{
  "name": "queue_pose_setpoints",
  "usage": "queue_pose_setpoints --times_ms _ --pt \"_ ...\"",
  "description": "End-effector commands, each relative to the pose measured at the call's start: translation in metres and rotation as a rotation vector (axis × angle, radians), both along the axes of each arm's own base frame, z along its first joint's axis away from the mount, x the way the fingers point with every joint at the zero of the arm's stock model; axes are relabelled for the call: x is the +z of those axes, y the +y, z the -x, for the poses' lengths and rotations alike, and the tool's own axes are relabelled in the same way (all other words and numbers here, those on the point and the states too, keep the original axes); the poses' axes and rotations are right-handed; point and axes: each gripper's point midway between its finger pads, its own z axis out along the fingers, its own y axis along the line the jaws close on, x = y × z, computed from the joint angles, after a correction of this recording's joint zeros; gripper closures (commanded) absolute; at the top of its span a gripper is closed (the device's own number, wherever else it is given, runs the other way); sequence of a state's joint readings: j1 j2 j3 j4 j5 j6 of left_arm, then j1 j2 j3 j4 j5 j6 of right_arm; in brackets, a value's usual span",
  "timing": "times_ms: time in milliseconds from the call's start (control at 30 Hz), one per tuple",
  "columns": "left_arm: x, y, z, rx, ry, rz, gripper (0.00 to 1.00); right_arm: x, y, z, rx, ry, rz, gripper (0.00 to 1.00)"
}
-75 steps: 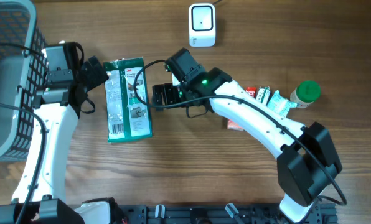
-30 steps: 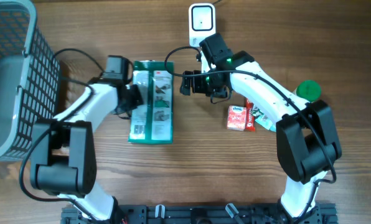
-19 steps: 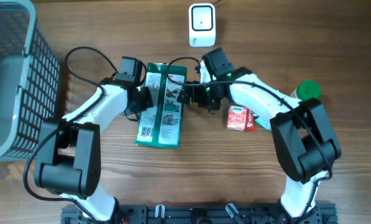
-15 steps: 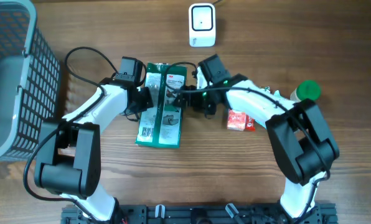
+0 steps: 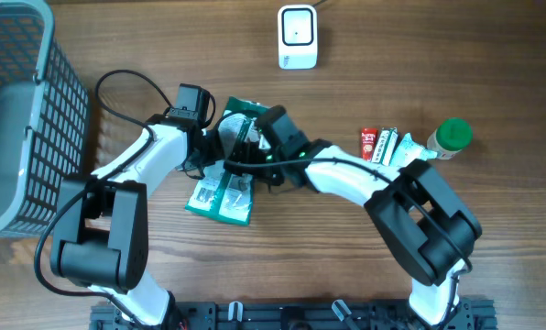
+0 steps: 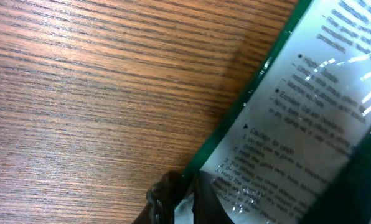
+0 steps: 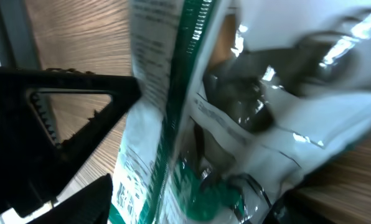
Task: Scan the item barcode
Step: 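Grasp the gloves pack edge with the right gripper and lift it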
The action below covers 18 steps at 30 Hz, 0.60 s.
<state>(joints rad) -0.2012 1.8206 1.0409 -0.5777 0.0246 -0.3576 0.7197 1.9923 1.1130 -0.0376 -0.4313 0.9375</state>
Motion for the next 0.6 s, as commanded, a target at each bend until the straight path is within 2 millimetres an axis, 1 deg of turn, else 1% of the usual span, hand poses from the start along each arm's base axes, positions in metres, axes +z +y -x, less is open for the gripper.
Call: queue_pose_setpoints --times_ms 0,100,233,267,333,367,400,433,567 --pt "-0.012 -0.001 0.011 0.002 0.051 0.0 0.96 -0.001 0.009 -0.006 -0.054 -0.027 -0.016 0.27" --pt "-0.012 -0.001 0.011 0.002 0.052 0.0 0.96 0.002 0.011 -0.01 -0.078 -0.025 -0.032 0.29" --pt "-0.015 -0.001 0.014 0.002 0.058 -0.003 0.96 -0.002 0.006 -0.011 -0.111 -0.018 -0.016 0.39" --pt "-0.015 -0.001 0.014 0.002 0.058 -0.002 0.96 -0.004 0.005 -0.011 -0.115 -0.018 -0.013 0.42" --pt "-0.016 0.0 0.015 0.002 0.058 -0.002 0.96 -0.008 0.002 -0.01 -0.121 -0.022 -0.006 0.54" --pt "-0.016 0.0 0.015 0.002 0.058 -0.002 0.96 -0.009 0.002 -0.01 -0.121 -0.026 -0.011 0.57" --pt "-0.016 0.0 0.015 0.002 0.057 -0.002 0.96 -0.009 0.002 -0.01 -0.12 -0.035 -0.022 0.62" --pt "-0.016 0.0 0.015 0.002 0.057 -0.002 0.96 -0.009 0.003 -0.01 -0.118 -0.041 -0.031 0.64" --pt "-0.016 -0.001 0.014 0.002 0.053 -0.001 0.96 -0.01 0.002 -0.01 -0.123 -0.063 -0.046 0.66"
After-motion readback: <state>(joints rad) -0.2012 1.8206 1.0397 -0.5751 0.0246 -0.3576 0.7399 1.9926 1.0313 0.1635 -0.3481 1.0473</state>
